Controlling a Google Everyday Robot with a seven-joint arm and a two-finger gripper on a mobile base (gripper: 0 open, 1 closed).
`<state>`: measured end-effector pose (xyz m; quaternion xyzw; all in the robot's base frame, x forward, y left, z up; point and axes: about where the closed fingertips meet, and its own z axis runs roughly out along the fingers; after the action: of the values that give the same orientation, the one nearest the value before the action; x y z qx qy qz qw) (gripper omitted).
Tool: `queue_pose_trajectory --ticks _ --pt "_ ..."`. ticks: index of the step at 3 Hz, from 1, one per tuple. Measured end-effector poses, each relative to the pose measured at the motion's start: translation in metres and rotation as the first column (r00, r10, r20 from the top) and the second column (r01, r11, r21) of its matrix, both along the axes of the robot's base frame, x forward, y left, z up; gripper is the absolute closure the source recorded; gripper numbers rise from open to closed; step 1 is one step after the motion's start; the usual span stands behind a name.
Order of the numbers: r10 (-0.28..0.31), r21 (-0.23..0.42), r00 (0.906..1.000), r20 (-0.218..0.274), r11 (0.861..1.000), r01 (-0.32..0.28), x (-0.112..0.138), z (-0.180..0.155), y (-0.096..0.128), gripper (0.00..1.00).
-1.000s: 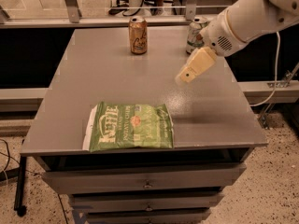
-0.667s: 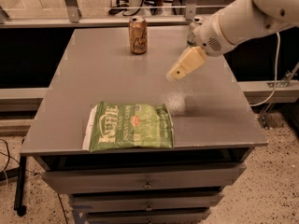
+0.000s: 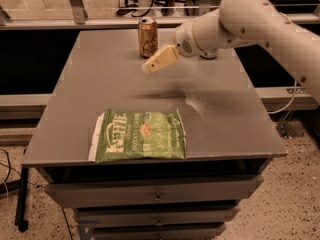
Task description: Move orange can near green jalapeno chip bag
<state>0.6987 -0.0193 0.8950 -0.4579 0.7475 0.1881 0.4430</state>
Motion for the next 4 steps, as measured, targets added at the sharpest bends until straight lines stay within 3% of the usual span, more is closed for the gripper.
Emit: queue_pose_trajectory --ticks 1,3,4 --pt "-0.018 0.082 0.9993 0.032 0.996 0.016 0.038 -0.01 0.024 0.0" --pt "-0.052 0.204 0.9926 0.109 0.978 0.029 0.095 -0.015 0.045 0.0" --pt "-0.05 0.258 0.9894 0.137 0.966 0.013 0.115 -0.015 0.06 0.17"
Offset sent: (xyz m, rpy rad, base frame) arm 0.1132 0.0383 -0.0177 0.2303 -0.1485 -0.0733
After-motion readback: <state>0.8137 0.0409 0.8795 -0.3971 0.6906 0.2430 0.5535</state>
